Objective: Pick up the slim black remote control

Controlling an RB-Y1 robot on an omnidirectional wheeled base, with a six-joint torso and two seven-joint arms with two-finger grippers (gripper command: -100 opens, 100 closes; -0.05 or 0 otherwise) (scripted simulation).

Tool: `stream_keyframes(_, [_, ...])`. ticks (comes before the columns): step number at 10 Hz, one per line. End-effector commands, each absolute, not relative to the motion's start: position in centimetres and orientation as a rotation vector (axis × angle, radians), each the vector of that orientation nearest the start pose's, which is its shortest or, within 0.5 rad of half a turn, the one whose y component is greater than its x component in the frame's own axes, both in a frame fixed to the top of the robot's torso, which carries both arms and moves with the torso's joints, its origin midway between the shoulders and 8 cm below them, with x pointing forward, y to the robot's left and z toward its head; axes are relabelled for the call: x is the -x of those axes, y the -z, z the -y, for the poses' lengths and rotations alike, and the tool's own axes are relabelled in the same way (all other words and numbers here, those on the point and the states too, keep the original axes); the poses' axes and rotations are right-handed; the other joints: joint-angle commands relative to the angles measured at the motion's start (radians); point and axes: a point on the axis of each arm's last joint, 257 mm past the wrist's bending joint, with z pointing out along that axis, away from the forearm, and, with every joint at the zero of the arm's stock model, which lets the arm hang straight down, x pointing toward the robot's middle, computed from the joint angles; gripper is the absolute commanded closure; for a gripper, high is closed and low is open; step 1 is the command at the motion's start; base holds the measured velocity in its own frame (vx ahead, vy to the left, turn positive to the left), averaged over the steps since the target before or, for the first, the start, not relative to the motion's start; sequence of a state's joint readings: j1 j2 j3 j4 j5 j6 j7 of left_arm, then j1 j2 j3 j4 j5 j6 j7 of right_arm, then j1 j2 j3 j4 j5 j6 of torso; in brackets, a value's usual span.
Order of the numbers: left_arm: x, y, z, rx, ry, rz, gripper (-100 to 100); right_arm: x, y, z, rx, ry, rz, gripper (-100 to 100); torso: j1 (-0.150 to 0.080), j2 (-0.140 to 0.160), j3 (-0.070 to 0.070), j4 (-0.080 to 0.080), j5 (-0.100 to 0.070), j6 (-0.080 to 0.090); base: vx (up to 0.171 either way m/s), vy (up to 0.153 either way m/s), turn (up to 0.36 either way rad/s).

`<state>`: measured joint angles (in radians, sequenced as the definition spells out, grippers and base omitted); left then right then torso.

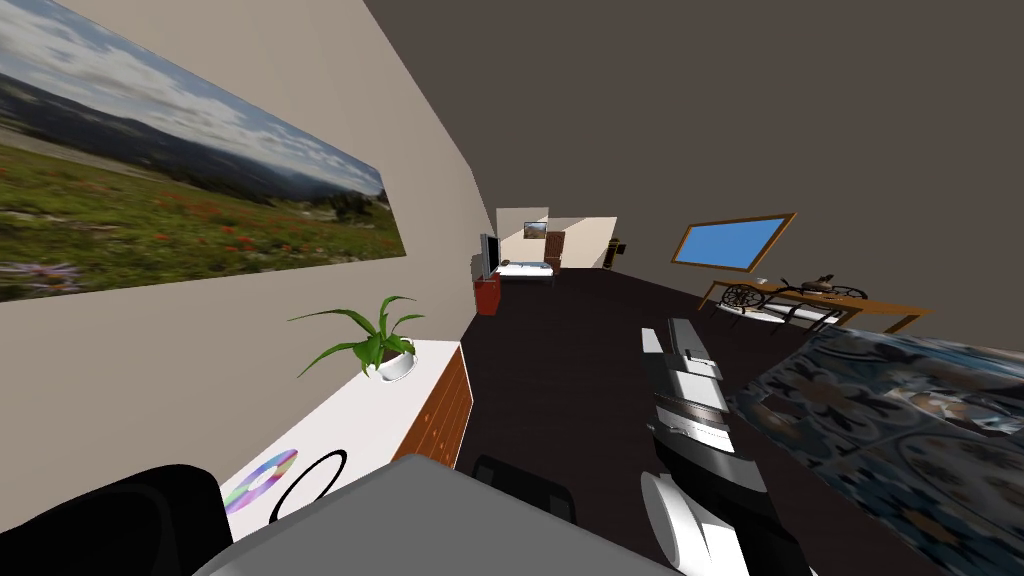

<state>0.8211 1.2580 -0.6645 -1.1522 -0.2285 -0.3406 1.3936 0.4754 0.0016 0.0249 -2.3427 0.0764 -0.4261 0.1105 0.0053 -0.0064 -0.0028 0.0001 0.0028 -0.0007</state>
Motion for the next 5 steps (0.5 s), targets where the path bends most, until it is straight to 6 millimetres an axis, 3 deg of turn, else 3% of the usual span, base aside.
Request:
stream_keyframes(1, [11.9, 47.5, -56.9, 2.284, 0.09, -2.086, 0, -34.7, -4.6, 26.0, -0.564, -1.183, -0.669, 0, 0.0, 0.0, 0.0, 0.0, 0.0, 0.0, 0.0, 0.0, 0.0])
stream_keyframes(2, [11.4, 46.7, -57.2, 2.282, 0.094, -2.09, 100, -34.7, -4.6, 26.0, -0.564, -1.183, -0.669, 0, 0.0, 0.0, 0.0, 0.0, 0.0, 0.0, -0.011, -0.014, -0.001])
stream_keyframes(5, [10.6, 45.4, -57.9, 2.286, 0.092, -2.097, 100, -34.7, -4.6, 26.0, -0.564, -1.183, -0.669, 0, -0.002, 0.001, 0.001, 0.0, -0.001, 0.0, -0.022, -0.026, 0.008])
